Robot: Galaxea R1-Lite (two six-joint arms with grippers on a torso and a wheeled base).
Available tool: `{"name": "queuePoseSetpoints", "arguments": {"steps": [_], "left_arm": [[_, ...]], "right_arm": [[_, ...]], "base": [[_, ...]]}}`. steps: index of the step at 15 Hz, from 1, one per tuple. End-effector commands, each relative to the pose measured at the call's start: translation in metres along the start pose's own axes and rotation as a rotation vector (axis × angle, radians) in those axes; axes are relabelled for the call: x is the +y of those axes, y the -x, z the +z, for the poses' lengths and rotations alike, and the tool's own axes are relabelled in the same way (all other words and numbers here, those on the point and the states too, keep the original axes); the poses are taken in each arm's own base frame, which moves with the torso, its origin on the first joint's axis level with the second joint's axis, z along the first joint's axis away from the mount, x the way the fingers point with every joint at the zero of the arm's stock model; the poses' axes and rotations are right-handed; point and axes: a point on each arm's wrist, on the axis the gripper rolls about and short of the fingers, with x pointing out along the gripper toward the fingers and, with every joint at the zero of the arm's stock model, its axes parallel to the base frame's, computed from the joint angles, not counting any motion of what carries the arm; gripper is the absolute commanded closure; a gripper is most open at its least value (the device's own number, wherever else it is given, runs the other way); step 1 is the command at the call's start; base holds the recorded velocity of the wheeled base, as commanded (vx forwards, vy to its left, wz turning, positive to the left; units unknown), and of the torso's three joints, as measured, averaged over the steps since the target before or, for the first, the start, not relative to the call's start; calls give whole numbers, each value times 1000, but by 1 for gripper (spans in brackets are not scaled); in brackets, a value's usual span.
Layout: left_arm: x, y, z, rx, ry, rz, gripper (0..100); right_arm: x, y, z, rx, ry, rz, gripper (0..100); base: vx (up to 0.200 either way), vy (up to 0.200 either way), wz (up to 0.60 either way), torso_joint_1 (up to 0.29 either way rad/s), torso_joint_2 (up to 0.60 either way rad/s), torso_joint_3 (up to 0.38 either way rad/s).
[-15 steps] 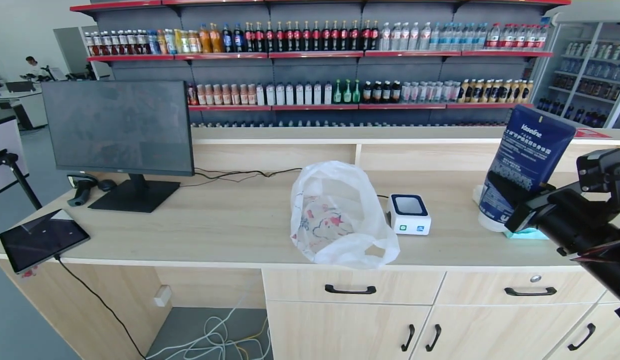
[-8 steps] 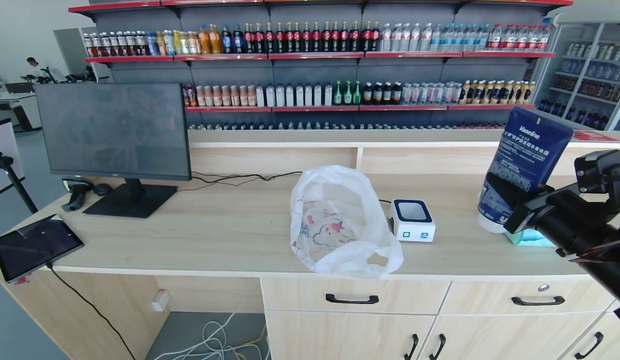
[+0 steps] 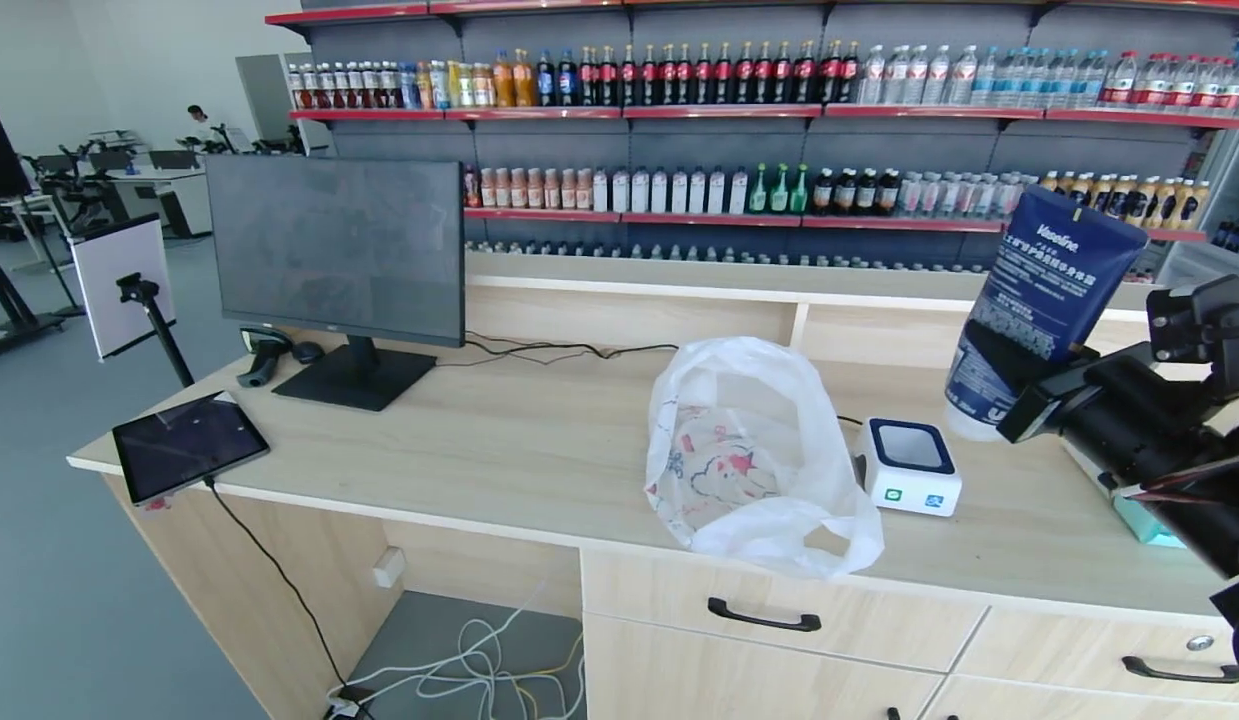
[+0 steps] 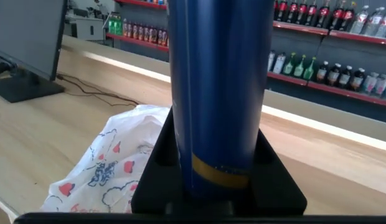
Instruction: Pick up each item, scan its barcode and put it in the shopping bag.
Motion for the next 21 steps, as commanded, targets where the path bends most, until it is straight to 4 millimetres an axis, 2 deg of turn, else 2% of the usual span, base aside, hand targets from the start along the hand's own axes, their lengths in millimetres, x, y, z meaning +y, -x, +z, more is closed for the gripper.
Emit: {"name": "queuePoseSetpoints", "arguments": {"steps": [1, 2, 3, 6, 8, 10, 11, 13, 16, 21], "left_arm": [[0, 0, 0, 0, 0, 1, 100], [0, 0, 0, 0, 0, 1, 100], [0, 0, 0, 0, 0, 1, 100], [0, 0, 0, 0, 2, 1, 100], [0, 0, 0, -2, 3, 1, 100], [0, 0, 0, -2, 3, 1, 100], [0, 0, 0, -2, 2, 1, 100], [0, 0, 0, -3, 2, 1, 100], [0, 0, 0, -5, 3, 1, 100], [0, 0, 0, -5, 2, 1, 100]], "right_arm": [[24, -14, 0, -17, -52, 94, 100], [27, -15, 0, -20, -56, 102, 100], [49, -28, 1, -44, -89, 180, 100], [60, -39, -17, -1, -122, 212, 100], [65, -57, -31, 9, -139, 220, 100], [78, -72, -39, -1, -158, 251, 100], [92, -83, -44, -10, -168, 282, 100], [108, -91, -51, -7, -187, 292, 100], [127, -96, -67, 55, -351, 212, 100], [130, -109, -89, 82, -518, 50, 100]], "base": [[0, 0, 0, 0, 0, 0], [0, 0, 0, 0, 0, 0], [0, 0, 0, 0, 0, 0], [0, 0, 0, 0, 0, 0], [0, 0, 0, 0, 0, 0], [0, 0, 0, 0, 0, 0], [0, 0, 0, 0, 0, 0], [0, 0, 0, 0, 0, 0], [0, 0, 0, 0, 0, 0], [0, 0, 0, 0, 0, 0]]}}
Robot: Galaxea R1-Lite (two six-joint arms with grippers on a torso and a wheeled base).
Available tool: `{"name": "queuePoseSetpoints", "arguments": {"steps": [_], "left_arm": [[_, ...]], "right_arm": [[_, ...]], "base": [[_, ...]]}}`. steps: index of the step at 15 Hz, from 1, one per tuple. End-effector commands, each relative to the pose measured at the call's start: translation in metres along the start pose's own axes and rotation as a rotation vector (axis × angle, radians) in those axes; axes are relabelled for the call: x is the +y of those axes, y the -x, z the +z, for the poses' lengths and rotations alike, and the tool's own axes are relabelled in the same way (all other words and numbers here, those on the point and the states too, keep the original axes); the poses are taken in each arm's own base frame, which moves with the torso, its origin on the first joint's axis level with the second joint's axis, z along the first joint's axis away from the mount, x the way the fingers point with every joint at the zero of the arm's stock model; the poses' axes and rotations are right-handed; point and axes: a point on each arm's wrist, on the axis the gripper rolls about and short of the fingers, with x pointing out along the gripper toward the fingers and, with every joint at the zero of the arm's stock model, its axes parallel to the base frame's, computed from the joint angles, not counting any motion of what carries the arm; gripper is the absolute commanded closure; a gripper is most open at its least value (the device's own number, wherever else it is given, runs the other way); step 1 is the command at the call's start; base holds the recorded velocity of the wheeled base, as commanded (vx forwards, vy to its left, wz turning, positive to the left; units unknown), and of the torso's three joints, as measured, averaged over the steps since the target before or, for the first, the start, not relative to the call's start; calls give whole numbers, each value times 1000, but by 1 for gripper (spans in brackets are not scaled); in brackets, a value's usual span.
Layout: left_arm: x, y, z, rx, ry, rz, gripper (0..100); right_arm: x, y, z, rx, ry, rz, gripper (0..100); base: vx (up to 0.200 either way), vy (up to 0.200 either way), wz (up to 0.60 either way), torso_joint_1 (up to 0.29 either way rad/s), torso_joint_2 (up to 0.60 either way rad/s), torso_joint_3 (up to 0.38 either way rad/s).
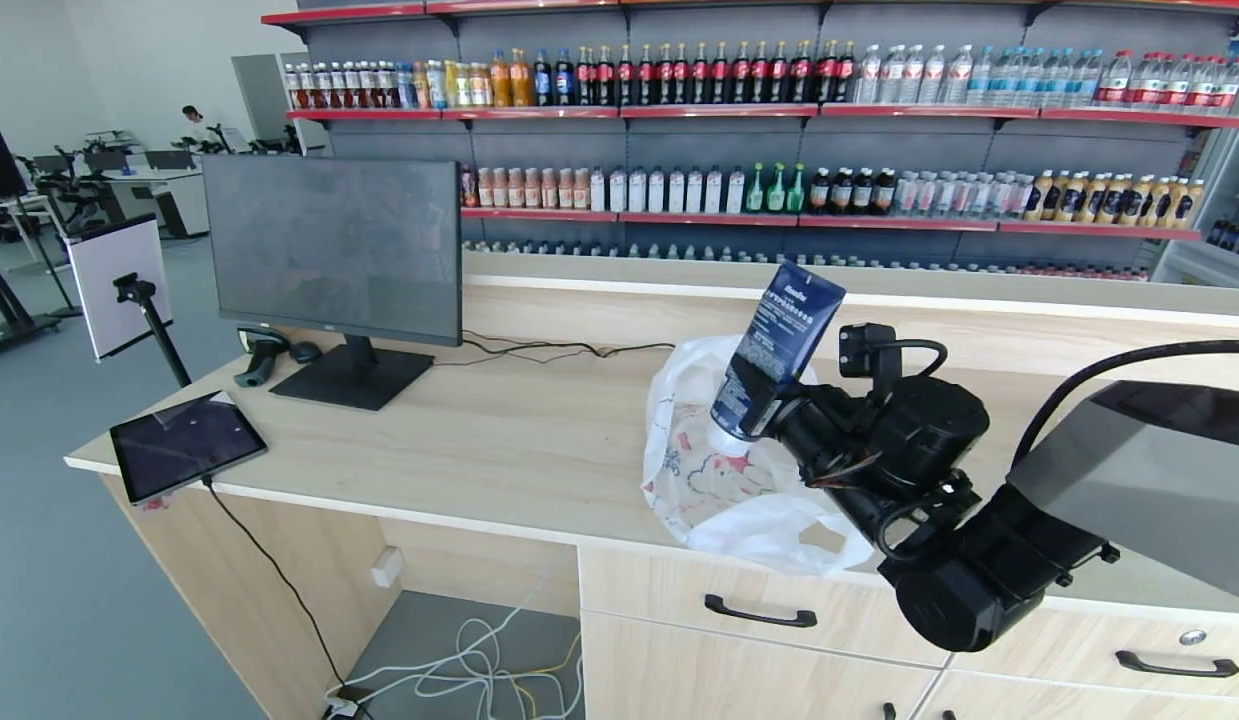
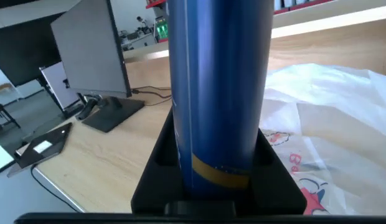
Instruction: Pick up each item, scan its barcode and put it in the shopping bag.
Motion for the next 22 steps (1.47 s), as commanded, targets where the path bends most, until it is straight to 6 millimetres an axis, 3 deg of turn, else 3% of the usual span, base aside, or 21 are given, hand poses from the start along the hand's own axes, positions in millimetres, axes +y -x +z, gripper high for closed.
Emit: {"name": "queuePoseSetpoints", "arguments": {"steps": [1, 4, 8, 12, 22], "left_arm": [[0, 0, 0, 0, 0, 1, 100], [0, 0, 0, -2, 1, 1, 100], [0, 0, 0, 0, 0, 1, 100], [0, 0, 0, 0, -2, 1, 100], [0, 0, 0, 0, -2, 1, 100]], "right_arm": [[-5, -3, -18, 29, -24, -33, 100], [-8, -15, -25, -9, -161, -79, 100], [-17, -24, -50, 61, -221, -110, 100], [-41, -48, -75, 80, -235, -158, 100], [-59, -70, -86, 236, -277, -164, 100]], "base": [[0, 0, 0, 0, 0, 0], [0, 0, 0, 0, 0, 0], [0, 0, 0, 0, 0, 0], [0, 0, 0, 0, 0, 0], [0, 0, 0, 0, 0, 0]]}}
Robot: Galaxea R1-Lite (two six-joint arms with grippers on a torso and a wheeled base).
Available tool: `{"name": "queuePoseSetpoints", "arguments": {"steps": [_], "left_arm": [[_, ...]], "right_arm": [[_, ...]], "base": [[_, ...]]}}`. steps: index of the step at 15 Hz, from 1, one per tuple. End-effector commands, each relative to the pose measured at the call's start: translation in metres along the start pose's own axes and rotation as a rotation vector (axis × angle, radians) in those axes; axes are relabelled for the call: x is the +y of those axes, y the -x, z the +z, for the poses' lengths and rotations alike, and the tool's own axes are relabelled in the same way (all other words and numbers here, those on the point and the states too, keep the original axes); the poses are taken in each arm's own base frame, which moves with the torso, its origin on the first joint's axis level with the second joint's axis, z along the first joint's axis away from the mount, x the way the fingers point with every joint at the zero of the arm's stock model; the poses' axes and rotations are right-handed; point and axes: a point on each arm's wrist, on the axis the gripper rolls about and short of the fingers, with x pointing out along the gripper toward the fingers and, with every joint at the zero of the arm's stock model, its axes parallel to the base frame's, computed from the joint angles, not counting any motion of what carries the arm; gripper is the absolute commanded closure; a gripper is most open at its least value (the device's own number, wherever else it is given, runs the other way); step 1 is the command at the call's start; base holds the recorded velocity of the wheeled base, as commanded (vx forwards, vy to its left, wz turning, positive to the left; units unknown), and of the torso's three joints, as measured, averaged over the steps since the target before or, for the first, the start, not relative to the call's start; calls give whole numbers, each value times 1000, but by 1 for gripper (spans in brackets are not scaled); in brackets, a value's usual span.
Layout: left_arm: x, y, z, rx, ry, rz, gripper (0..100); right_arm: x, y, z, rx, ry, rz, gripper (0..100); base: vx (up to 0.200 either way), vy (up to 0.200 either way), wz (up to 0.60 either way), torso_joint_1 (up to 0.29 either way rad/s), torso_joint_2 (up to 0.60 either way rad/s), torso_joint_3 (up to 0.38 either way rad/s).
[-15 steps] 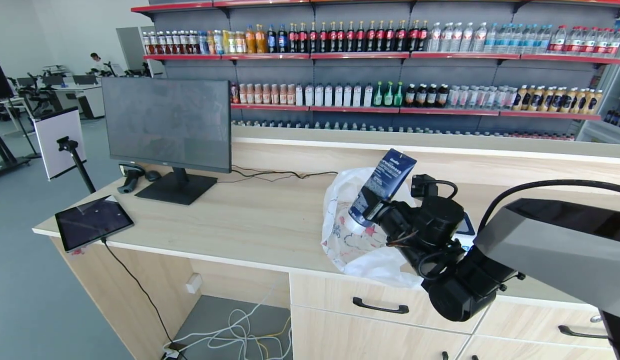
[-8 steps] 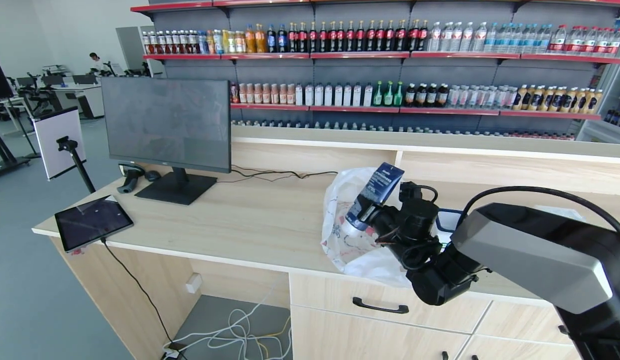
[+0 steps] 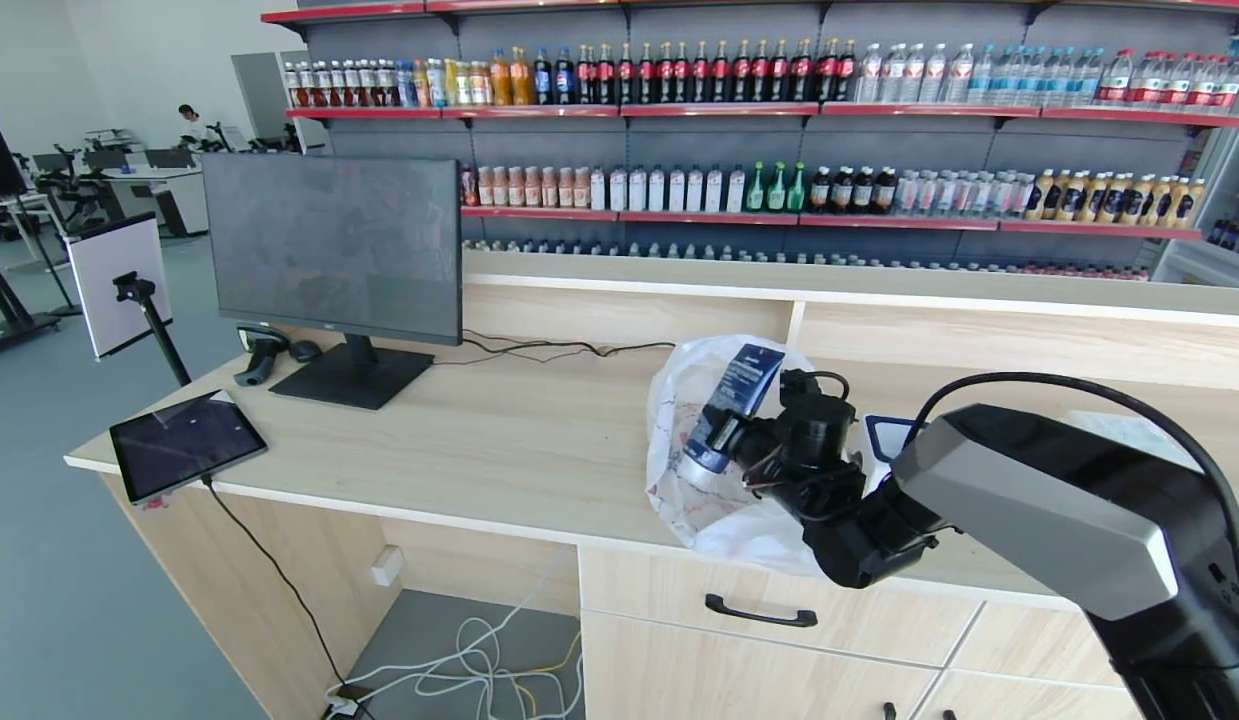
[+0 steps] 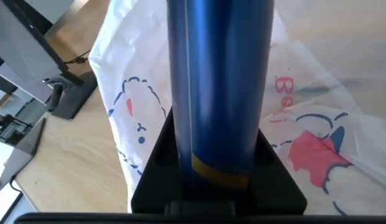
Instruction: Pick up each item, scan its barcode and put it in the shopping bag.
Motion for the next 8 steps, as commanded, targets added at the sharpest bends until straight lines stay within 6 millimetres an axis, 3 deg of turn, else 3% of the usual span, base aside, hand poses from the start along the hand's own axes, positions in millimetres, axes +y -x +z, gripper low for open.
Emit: {"name": "queuePoseSetpoints", "arguments": {"steps": [1, 3, 8], "left_arm": [[0, 0, 0, 0, 0, 0, 100], [0, 0, 0, 0, 0, 0, 100], [0, 0, 0, 0, 0, 0, 100]], "right_arm": [[3, -2, 6, 5, -24, -7, 100], [11, -2, 18, 26, -74, -28, 100], [13, -4, 22, 47, -129, -53, 100]], "base": [[0, 0, 0, 0, 0, 0], [0, 0, 0, 0, 0, 0], [0, 0, 0, 0, 0, 0]]}}
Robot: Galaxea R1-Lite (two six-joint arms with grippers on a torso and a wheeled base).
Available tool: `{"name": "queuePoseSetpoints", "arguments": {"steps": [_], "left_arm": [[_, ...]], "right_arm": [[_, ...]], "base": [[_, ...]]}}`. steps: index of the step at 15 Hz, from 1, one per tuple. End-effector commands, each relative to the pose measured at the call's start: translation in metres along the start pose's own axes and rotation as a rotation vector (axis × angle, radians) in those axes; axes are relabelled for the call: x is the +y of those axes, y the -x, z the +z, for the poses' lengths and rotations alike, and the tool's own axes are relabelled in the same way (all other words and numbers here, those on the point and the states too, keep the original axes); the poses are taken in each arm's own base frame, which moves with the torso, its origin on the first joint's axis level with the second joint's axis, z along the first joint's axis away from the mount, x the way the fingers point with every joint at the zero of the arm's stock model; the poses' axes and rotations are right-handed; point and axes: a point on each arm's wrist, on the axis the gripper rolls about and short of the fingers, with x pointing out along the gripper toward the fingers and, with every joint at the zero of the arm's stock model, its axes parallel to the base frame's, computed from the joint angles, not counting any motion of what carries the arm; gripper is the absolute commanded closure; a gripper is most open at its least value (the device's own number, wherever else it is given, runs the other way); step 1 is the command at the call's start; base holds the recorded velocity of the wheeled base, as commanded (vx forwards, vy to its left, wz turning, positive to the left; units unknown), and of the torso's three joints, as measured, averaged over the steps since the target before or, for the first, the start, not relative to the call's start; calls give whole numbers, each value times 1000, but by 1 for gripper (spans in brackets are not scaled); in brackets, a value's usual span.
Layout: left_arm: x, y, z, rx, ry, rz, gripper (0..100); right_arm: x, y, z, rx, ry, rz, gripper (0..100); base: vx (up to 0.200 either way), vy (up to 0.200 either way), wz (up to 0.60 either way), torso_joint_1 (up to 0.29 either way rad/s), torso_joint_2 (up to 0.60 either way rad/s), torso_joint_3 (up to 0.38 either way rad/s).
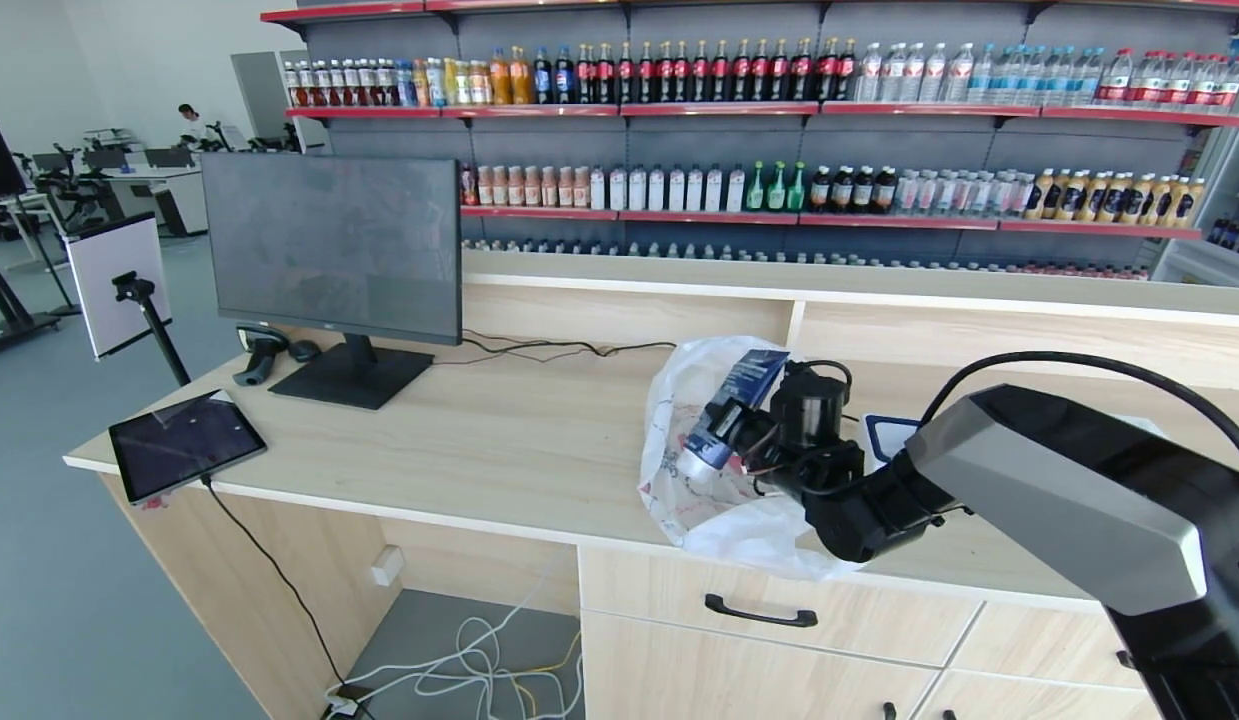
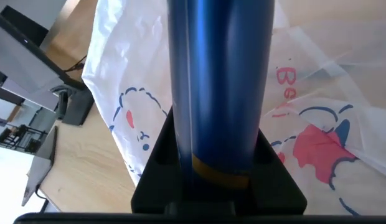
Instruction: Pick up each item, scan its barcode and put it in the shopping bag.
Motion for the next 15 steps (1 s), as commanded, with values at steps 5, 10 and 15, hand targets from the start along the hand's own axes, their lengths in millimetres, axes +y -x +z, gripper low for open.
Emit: {"name": "queuePoseSetpoints", "arguments": {"steps": [5, 10, 15], "left_arm": [[0, 0, 0, 1, -1, 0, 100], [0, 0, 0, 1, 1, 0, 100], [0, 0, 0, 1, 1, 0, 100]], "right_arm": [[32, 11, 29, 3, -119, 11, 100], [28, 18, -4, 51, -173, -66, 100], [21, 12, -13, 53, -186, -91, 100]], "base": [[0, 0, 0, 0, 0, 0], [0, 0, 0, 0, 0, 0], [0, 0, 0, 0, 0, 0]]}}
